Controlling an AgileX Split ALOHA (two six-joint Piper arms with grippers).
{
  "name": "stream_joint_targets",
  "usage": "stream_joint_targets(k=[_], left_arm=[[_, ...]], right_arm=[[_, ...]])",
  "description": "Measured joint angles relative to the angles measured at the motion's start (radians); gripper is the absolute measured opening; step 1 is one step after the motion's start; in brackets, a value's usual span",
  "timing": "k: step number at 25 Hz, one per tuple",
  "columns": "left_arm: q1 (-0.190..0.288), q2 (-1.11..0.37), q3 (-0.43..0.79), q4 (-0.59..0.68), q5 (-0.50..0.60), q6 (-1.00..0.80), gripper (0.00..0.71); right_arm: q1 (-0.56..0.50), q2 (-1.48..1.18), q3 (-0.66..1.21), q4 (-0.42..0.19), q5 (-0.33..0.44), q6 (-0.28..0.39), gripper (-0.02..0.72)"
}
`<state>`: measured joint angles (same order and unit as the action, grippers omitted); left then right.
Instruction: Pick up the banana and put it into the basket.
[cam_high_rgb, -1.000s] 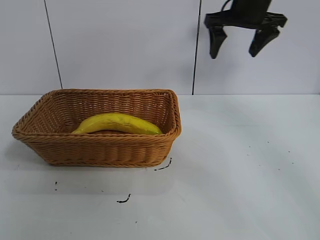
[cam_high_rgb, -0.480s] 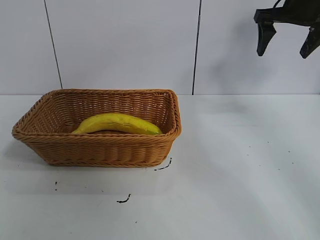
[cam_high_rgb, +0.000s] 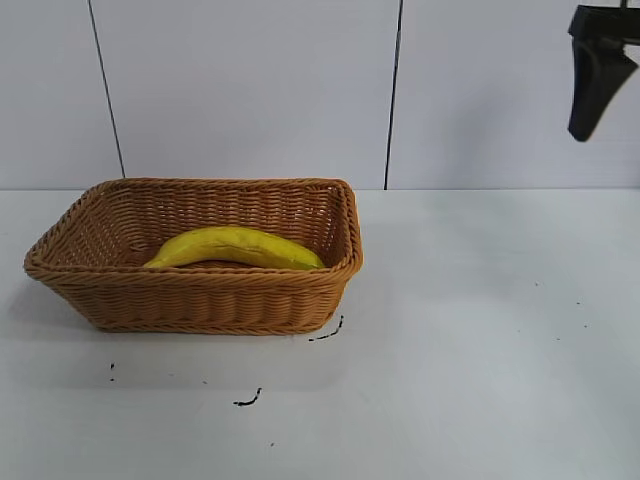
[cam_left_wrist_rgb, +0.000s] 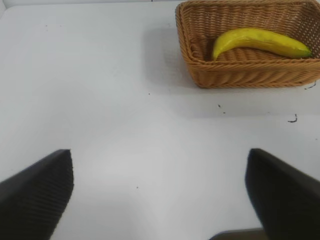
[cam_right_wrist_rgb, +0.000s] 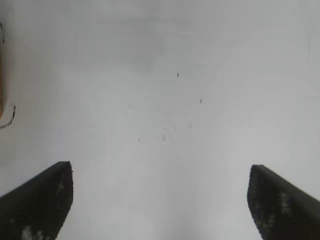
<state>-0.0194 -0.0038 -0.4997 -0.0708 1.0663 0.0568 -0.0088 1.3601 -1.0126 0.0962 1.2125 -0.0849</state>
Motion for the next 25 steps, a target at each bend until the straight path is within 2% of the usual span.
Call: stream_joint_targets(k=[5,11,14,20,25], left_arm=[[0.000,0.000,0.000,0.000,0.000,0.000,0.693],[0.000,0.000,0.000,0.000,0.000,0.000,0.693],[0.000,0.000,0.000,0.000,0.000,0.000,0.693],[0.000,0.000,0.000,0.000,0.000,0.000,0.693],[0.000,0.000,0.000,0.000,0.000,0.000,0.693]], right_arm=[[0.000,-0.236,0.260,0.005,-0.011,0.000,0.641],[0.000,-0.540,0.473,0.016,-0.117,0.000,0.637],[0.000,-0.696,0.495,0.025,-0.183,0.000,0.637],[0.000,-0.921,0.508,-0.037,-0.186,0.090,0.636],[0.000,-1.044,0.510,-0.049,-0.186,0.108,0.636]])
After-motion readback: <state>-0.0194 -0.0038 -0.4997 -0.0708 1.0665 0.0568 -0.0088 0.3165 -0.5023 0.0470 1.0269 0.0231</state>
